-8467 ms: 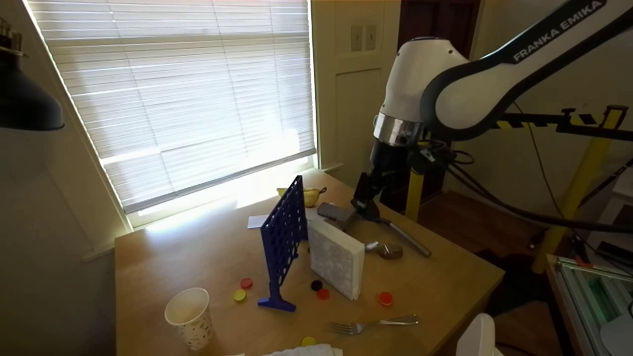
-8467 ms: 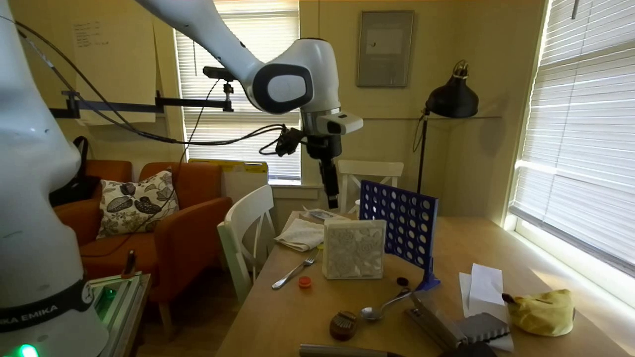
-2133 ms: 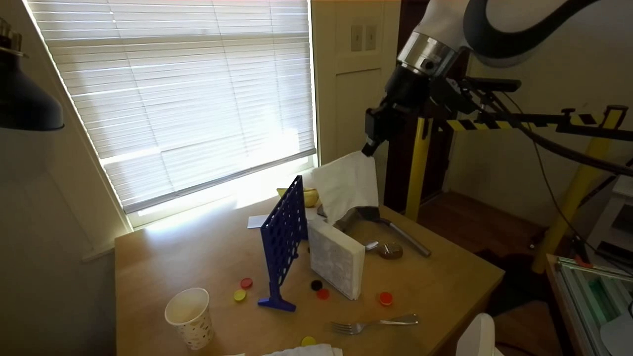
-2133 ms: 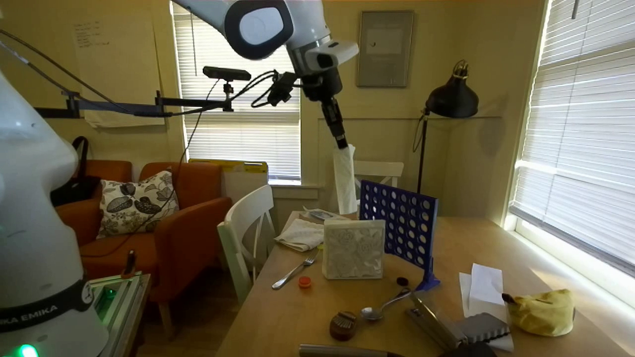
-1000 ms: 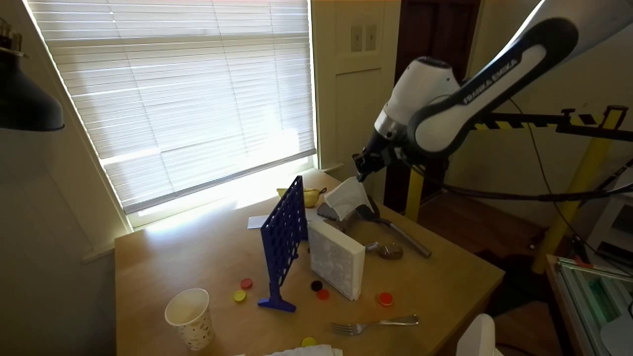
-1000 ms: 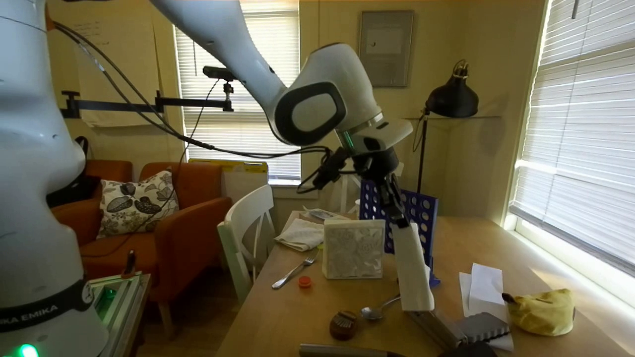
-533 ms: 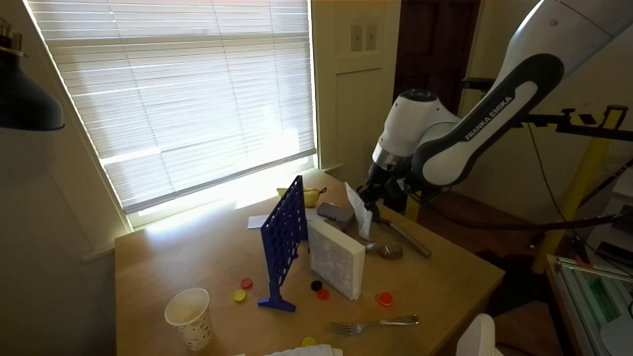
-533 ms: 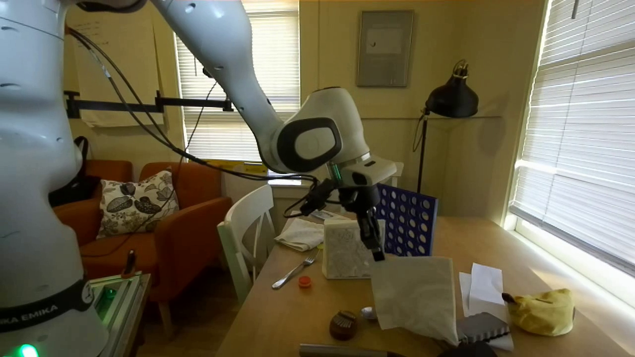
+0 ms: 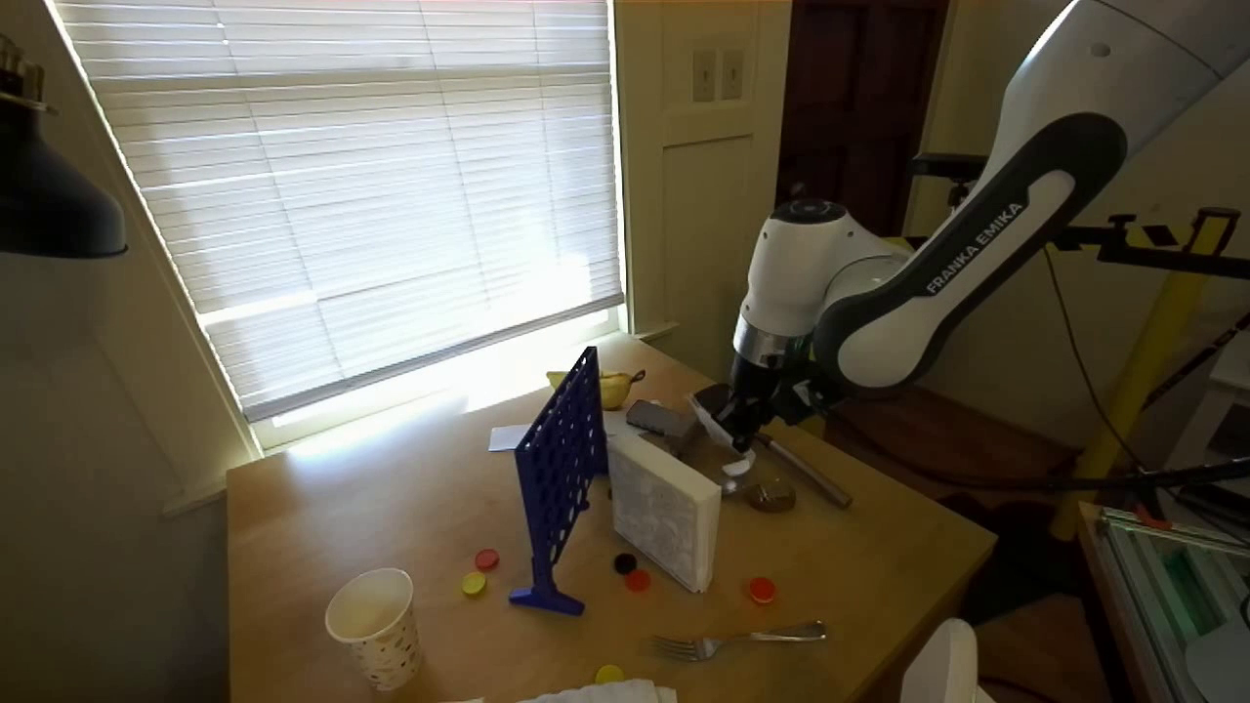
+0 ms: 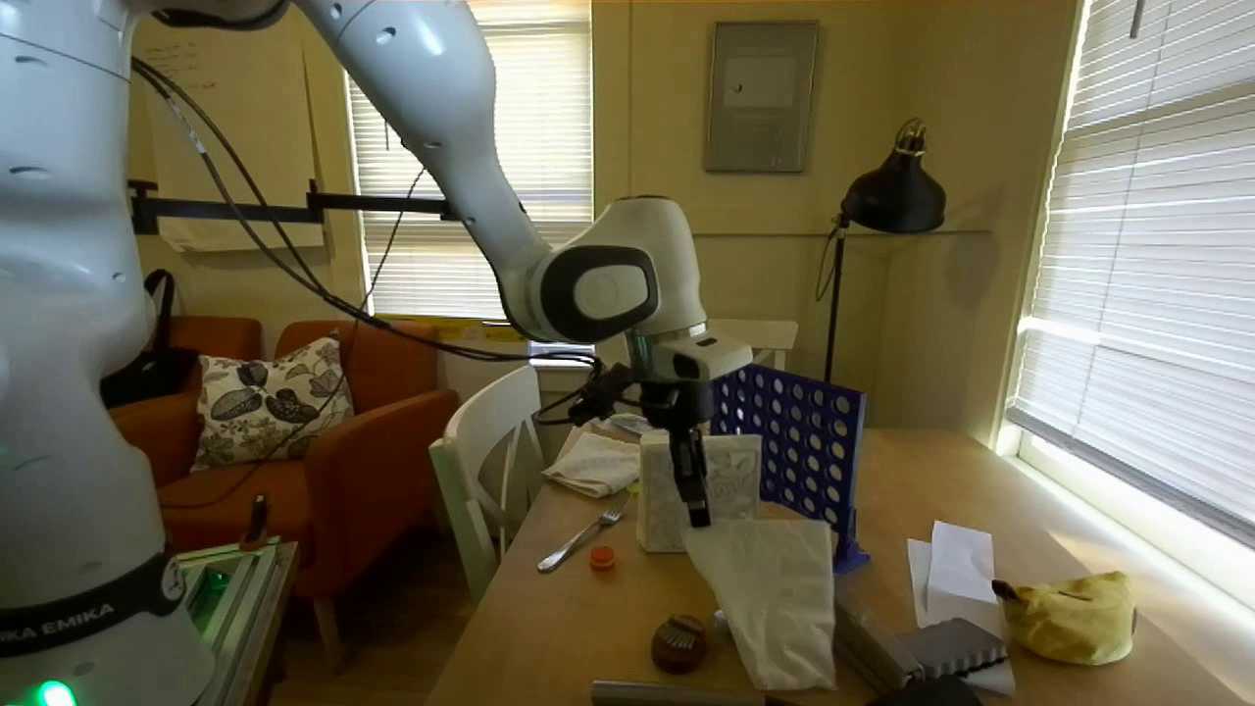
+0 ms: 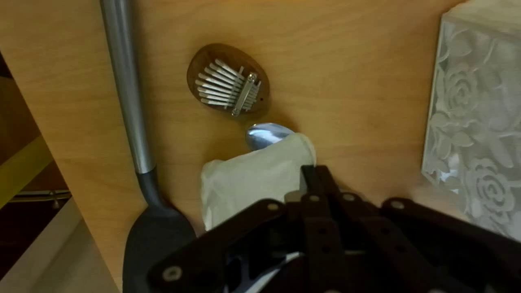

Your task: Place one napkin on the table.

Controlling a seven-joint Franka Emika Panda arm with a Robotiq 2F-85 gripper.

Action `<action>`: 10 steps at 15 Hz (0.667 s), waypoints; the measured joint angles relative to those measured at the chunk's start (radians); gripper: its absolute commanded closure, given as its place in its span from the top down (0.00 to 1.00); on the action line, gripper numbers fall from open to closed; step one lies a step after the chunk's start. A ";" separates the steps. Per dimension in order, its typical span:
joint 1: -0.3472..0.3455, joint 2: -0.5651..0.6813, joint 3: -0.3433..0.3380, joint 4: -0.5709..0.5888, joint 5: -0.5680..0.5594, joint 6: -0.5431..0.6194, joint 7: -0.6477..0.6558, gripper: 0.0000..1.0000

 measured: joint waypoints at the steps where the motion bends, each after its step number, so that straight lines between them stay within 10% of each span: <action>1: 0.002 0.000 0.001 0.000 0.007 -0.009 -0.005 0.00; 4: 0.002 0.005 0.002 0.008 0.019 -0.044 -0.020 0.00; 5: 0.002 0.009 0.002 0.010 0.021 -0.051 -0.026 0.26; 10: 0.001 0.014 0.012 0.023 0.070 -0.090 -0.077 0.54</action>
